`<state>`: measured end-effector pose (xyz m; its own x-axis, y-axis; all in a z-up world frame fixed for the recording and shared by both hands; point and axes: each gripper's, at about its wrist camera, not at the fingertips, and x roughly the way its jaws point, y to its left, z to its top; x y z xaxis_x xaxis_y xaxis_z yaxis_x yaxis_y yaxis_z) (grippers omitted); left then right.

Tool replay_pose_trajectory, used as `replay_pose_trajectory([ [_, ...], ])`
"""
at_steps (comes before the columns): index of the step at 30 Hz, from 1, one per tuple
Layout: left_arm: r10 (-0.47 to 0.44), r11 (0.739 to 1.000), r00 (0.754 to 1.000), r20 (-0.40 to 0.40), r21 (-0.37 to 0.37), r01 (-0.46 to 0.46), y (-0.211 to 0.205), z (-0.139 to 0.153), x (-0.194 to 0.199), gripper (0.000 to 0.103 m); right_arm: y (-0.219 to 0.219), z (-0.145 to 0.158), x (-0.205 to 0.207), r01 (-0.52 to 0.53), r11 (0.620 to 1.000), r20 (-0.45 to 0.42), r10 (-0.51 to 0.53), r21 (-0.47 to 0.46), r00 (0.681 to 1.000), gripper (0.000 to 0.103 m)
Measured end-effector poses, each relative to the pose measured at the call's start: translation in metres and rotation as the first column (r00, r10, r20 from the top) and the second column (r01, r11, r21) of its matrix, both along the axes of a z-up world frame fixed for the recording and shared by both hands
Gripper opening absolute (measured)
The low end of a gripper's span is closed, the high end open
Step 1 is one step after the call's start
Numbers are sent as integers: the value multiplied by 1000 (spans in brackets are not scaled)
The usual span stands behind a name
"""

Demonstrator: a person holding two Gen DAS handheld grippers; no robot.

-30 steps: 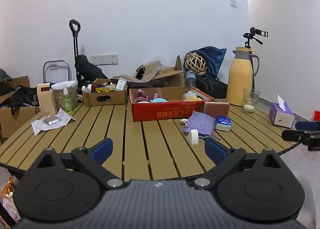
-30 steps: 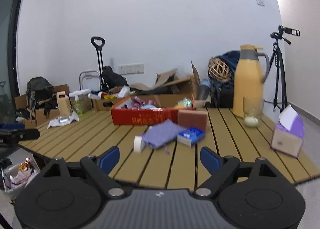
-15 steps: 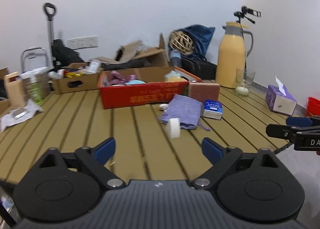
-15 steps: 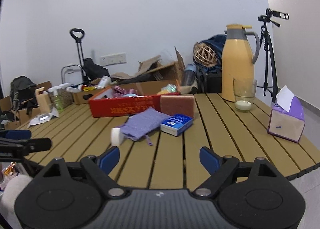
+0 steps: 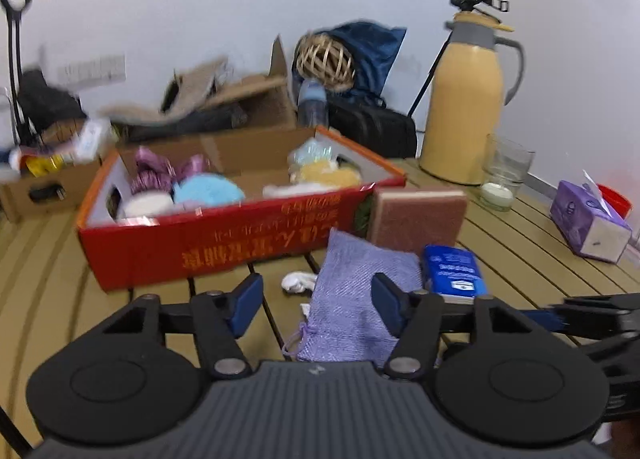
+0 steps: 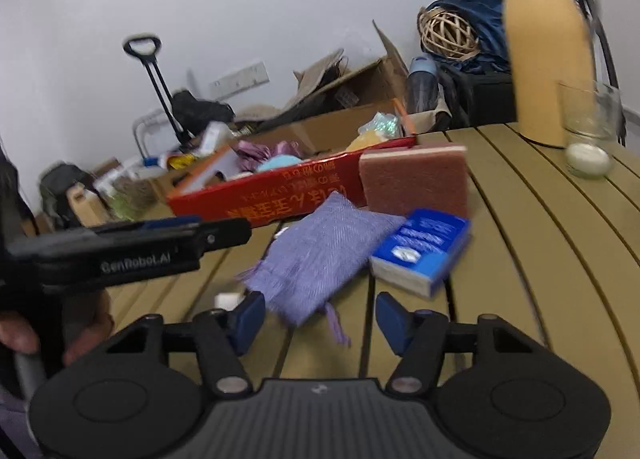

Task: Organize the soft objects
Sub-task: 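Grasp the lavender drawstring pouch with both grippers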

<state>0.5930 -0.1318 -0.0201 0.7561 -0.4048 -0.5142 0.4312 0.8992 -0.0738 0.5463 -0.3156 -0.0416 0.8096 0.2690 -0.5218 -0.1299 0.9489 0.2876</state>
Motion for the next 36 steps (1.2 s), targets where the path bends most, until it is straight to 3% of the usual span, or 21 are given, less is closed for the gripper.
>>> replay_pose_trajectory([
  [6,-13,992,982,-187,-123,-10,14,-32,34,36,24,-19,34,2,1000,-46,-3,-20,999,56],
  [8,-34,988,969,-245,-156,-5,17,-39,43,22,34,-20,37,-10,997,-25,8,-75,1000,39],
  [9,-44,985,964,-262,-173,-3,19,-42,45,21,37,-20,38,-15,996,-23,13,-90,1000,20],
  [10,-44,983,965,-259,-186,-5,20,-41,45,13,38,-20,38,-16,996,-19,14,-90,1000,14],
  [12,-44,975,973,-225,-221,-7,25,-35,41,7,40,-15,36,-7,994,3,8,-105,1000,11],
  [17,-25,953,993,-112,-304,-10,44,2,17,6,49,28,8,5,991,164,16,-132,986,8],
  [21,23,929,1000,8,-369,-18,75,38,-23,6,80,61,-22,-77,978,275,130,-193,953,8],
  [25,132,949,991,31,-293,-118,113,39,-64,6,112,61,-35,-237,957,232,272,-167,934,8],
  [30,232,943,966,-116,-218,-253,148,-2,-89,6,149,26,-31,-364,917,74,379,-163,922,8],
  [33,229,945,961,-155,-200,-258,154,-15,-105,6,158,16,-39,-431,880,13,442,-199,897,9],
  [36,195,953,962,-192,-193,-232,143,-25,-114,6,149,11,-39,-397,892,-19,402,-215,915,14],
])
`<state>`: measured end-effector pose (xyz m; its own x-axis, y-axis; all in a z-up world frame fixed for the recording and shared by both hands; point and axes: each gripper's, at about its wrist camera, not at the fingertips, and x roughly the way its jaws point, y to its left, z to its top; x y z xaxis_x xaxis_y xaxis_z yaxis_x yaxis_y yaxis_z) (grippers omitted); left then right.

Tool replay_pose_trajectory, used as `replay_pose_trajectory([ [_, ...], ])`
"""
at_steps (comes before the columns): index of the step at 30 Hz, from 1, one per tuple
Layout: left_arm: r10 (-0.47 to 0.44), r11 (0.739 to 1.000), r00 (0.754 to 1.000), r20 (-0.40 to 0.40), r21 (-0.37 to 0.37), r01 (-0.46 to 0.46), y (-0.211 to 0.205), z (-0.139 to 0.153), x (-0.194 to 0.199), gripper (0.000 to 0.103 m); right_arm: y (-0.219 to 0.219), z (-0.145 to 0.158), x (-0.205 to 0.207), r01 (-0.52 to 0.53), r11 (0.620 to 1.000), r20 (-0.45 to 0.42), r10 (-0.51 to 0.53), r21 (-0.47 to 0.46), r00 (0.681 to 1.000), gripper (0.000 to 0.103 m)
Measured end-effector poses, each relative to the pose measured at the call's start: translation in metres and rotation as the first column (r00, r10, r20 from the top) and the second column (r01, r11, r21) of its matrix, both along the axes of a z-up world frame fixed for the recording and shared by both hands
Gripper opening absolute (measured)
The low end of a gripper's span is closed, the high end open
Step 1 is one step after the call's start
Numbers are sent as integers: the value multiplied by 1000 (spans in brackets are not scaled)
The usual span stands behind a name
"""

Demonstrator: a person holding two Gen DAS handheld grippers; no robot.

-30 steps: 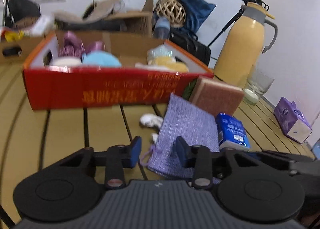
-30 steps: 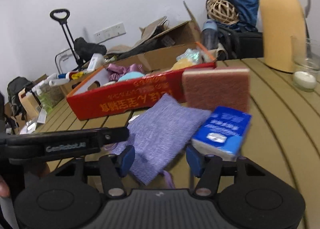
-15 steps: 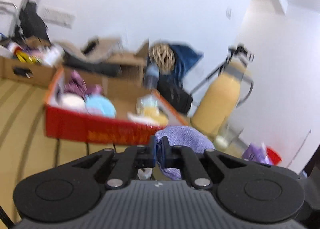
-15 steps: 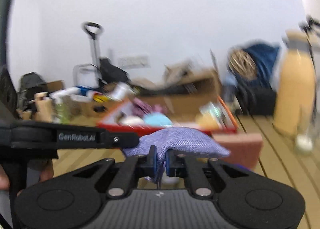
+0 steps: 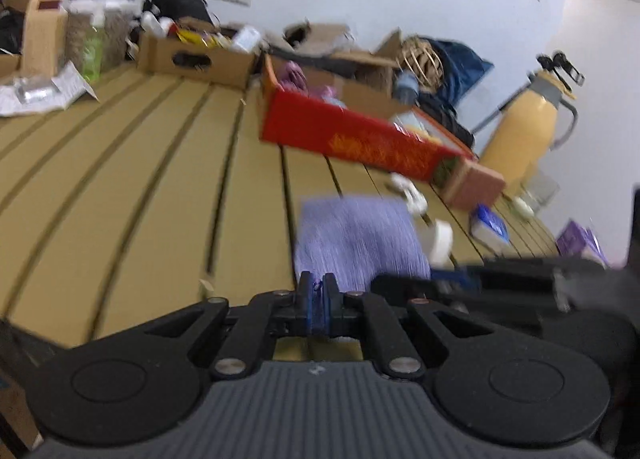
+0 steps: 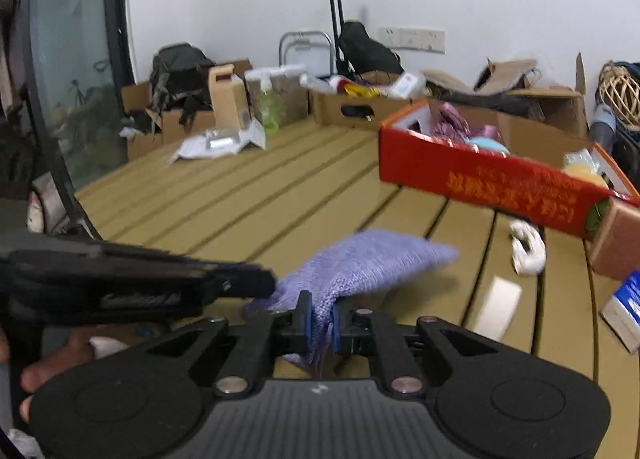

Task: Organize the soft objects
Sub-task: 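Grasp the lavender drawstring pouch with both grippers, then carry the lavender pouch into the cardboard box and release it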

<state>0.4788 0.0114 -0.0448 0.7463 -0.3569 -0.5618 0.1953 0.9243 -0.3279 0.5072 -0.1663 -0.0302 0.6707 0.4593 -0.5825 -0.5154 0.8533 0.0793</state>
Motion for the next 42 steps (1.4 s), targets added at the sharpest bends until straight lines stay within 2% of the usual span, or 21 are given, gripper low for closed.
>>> replay_pose_trajectory([
  [3,-104,995,994,20,0,105,-20,-1,-10,7,-16,2,0,134,989,31,-132,-57,991,24],
  [4,-138,990,989,47,-5,138,-24,3,-16,8,-21,4,-1,170,983,59,-166,-70,984,31],
  [6,-151,988,983,106,2,152,-25,14,-18,12,-31,8,-5,224,971,99,-216,-79,971,34],
  [7,-141,990,981,130,13,140,-23,20,-14,18,-35,11,-8,246,966,111,-237,-73,965,37],
  [9,-89,995,979,181,50,81,-17,31,2,47,-45,14,-18,288,956,124,-280,-52,952,39],
  [10,-94,994,974,207,71,81,-16,35,12,66,-46,16,-22,305,952,125,-298,-42,946,39],
  [11,-133,989,964,232,91,114,-15,36,25,70,-47,17,-28,312,950,116,-307,-26,945,39],
  [12,-154,986,960,235,101,134,-15,36,42,69,-47,18,-31,311,950,102,-309,-2,945,39],
  [15,-184,980,974,133,100,171,-16,26,92,69,-41,16,-40,266,960,41,-270,85,962,38],
  [17,-221,972,971,94,98,212,-20,17,109,68,-32,10,-39,233,969,25,-236,87,972,36],
  [18,-240,968,969,66,95,233,-23,11,114,66,-27,6,-36,230,970,21,-232,76,972,36],
  [19,-251,965,967,33,93,247,-26,5,117,57,-23,0,-30,229,971,4,-230,68,973,36],
  [21,-236,970,972,14,56,235,-21,1,110,52,-22,-10,-20,230,971,-40,-228,62,973,36],
  [22,-236,971,972,8,41,236,-17,2,105,43,-23,-13,-15,240,969,-51,-238,52,970,36],
  [23,-226,974,974,2,25,226,-12,3,99,37,-24,-15,-13,253,967,-42,-251,40,967,36],
  [25,-179,984,984,-14,-7,179,-1,4,86,33,-28,-15,-8,292,956,-20,-292,14,956,36],
  [30,-60,997,998,30,-44,62,10,4,54,33,-48,-11,0,356,929,-36,-354,102,935,38],
  [34,-35,999,998,58,-36,37,16,9,44,38,-53,-10,6,331,917,-84,-320,224,944,42],
  [38,-27,998,999,36,-51,29,21,5,38,46,-37,-16,16,340,930,-55,-335,139,940,46],
  [40,-33,998,999,19,-51,34,18,-2,38,45,-27,-19,19,338,938,-36,-337,80,941,45],
  [42,-51,997,999,19,-48,52,17,-4,36,39,-17,-22,18,333,943,2,-333,25,943,44],
])
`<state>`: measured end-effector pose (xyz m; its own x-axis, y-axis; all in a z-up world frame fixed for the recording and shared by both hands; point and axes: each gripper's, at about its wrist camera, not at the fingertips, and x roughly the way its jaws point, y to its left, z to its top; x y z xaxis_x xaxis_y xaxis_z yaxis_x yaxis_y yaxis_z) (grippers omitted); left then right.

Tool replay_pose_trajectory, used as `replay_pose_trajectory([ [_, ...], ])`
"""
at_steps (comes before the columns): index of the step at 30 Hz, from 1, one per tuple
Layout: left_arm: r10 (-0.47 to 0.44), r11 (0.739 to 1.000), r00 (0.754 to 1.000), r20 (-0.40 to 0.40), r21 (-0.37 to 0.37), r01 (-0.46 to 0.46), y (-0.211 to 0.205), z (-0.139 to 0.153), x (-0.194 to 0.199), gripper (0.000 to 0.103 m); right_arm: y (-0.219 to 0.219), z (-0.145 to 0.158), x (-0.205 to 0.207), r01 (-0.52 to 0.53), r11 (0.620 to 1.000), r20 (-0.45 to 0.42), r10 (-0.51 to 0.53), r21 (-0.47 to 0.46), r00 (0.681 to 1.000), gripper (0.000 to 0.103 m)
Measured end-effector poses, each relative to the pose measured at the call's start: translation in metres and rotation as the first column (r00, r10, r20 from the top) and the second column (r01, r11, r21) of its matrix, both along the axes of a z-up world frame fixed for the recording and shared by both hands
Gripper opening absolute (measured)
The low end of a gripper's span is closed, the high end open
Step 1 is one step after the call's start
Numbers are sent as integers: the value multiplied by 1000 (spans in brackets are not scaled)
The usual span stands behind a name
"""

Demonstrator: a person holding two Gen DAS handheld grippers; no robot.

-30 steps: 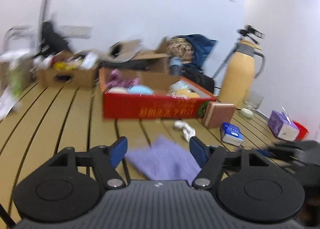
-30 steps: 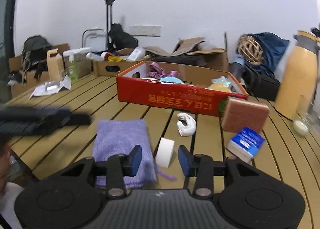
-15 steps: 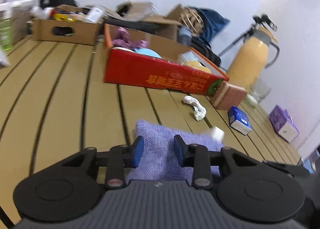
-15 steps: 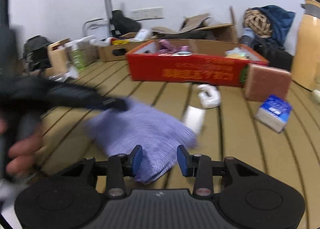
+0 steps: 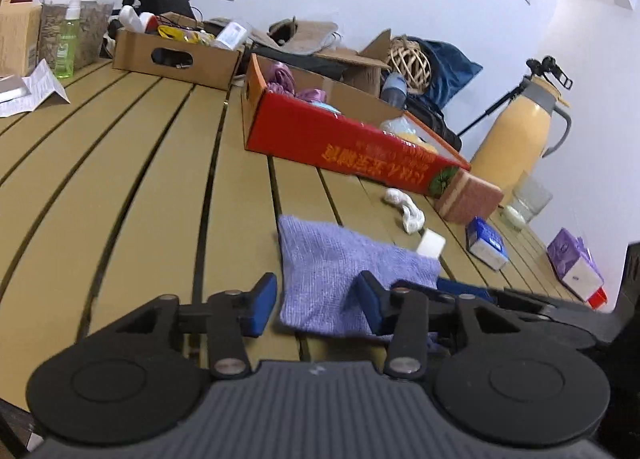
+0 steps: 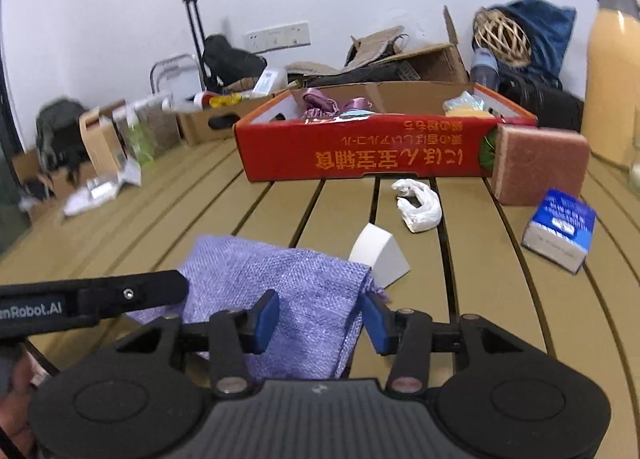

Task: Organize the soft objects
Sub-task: 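Carry the lavender pouch into the cardboard box and release it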

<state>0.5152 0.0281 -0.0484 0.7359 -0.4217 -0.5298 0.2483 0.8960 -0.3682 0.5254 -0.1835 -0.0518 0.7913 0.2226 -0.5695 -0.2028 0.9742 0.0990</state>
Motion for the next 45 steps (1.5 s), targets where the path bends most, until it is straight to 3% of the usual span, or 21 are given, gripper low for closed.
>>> replay_pose_trajectory([
  [1,-8,1000,1000,7,-1,8,-1,1,-1,28,4,-1,-1,-1,1000,7,1,-30,1000,38],
  [4,-15,1000,1000,4,2,15,-2,0,-2,13,11,-2,-8,-8,997,34,10,-83,999,22],
  [6,-16,1000,1000,5,9,16,-4,0,-4,10,15,-1,-13,-15,993,51,21,-114,998,14],
  [7,-21,1000,1000,8,10,21,-5,1,-6,9,14,0,-16,-24,994,60,30,-104,998,2],
  [10,-39,999,998,39,16,38,-7,9,-12,8,4,9,-18,-42,999,65,43,-8,997,2],
  [14,-83,996,990,116,-33,87,-9,41,-1,8,-11,50,-19,-99,987,144,81,124,986,1],
  [19,-114,989,971,210,-67,130,-38,93,62,8,-39,112,38,-120,985,235,88,122,968,1],
  [24,-102,994,984,145,-19,105,-82,101,156,9,-65,125,155,-107,985,83,96,139,992,1],
  [28,-82,997,997,1,12,82,-105,67,223,9,-69,95,234,-65,991,-58,72,116,996,1],
  [30,-79,994,995,-58,70,83,-115,50,245,9,-68,78,251,-63,993,-105,73,99,992,1],
  [33,-88,978,994,-72,186,100,-129,36,257,8,-68,62,267,-75,990,-157,93,118,983,2],
  [37,-98,979,990,-105,170,115,-117,20,263,10,-71,46,282,-91,977,-222,134,195,966,2],
  [40,-108,982,990,-88,149,120,-109,24,255,13,-62,40,281,-96,981,-242,136,169,961,2],
  [42,-143,980,988,-66,128,150,-101,35,244,22,-60,34,282,-92,979,-291,143,181,946,2],
  [44,-151,981,988,-37,118,155,-93,49,229,42,-62,31,282,-67,981,-320,123,182,939,4],
  [45,-155,979,988,-10,131,154,-91,58,219,43,-64,32,280,-55,982,-322,112,182,940,10],
])
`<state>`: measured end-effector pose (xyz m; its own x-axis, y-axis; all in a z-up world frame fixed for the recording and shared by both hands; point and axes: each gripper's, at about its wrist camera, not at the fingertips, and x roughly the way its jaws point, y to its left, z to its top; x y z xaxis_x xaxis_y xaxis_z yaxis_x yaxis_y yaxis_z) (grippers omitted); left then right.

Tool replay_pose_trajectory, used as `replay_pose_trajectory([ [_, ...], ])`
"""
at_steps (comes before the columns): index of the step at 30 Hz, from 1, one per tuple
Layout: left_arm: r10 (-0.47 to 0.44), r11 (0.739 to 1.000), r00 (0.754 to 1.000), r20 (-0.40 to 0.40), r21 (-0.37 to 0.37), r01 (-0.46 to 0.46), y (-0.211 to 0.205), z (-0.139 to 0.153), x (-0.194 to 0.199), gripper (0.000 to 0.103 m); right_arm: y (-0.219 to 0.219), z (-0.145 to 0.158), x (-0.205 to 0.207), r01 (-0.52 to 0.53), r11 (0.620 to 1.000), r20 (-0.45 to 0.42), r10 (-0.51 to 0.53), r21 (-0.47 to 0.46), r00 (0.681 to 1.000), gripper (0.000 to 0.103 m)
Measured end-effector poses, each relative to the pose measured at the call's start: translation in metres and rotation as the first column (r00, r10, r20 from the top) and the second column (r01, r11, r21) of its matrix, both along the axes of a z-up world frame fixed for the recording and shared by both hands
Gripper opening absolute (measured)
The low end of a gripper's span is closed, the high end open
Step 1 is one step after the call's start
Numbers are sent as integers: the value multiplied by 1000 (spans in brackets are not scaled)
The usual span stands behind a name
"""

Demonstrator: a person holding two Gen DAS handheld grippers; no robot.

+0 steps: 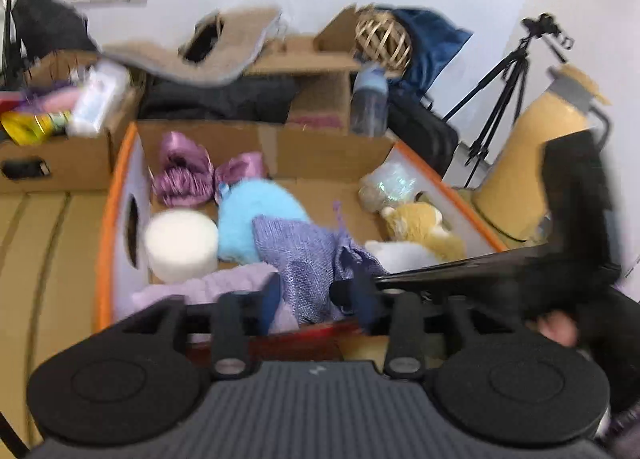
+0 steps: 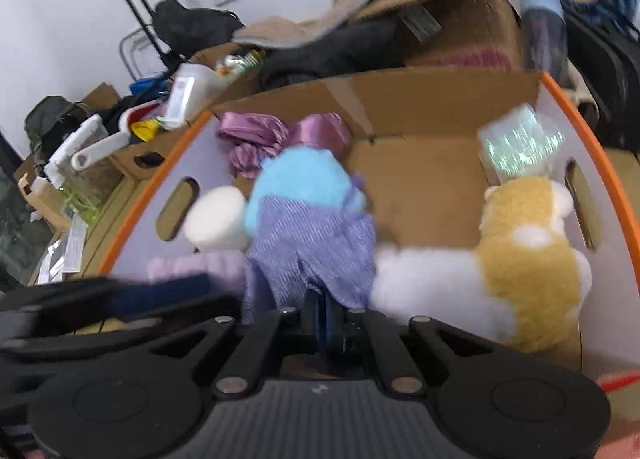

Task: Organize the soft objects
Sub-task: 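Carry the lavender pouch into the cardboard box and release it, then withdraw both grippers back over the pink-brown sponge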

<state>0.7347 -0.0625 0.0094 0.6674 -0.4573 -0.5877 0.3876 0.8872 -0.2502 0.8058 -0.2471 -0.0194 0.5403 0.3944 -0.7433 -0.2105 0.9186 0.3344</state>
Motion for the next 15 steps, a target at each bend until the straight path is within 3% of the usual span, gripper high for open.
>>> replay_pose_trajectory([
  [3,14,999,998,56,47,-17,4,24,-18,44,-5,16,-10,23,1000,-1,-23,15,1000,24],
  [6,49,996,994,97,66,-55,16,51,-34,45,-11,53,-33,28,999,63,-30,38,998,36],
  [11,112,989,978,176,81,-127,40,96,-72,51,-32,124,-89,51,998,199,-55,27,979,42],
  [15,127,986,967,221,81,-148,46,122,-108,56,-45,158,-132,76,997,264,-74,3,962,43],
])
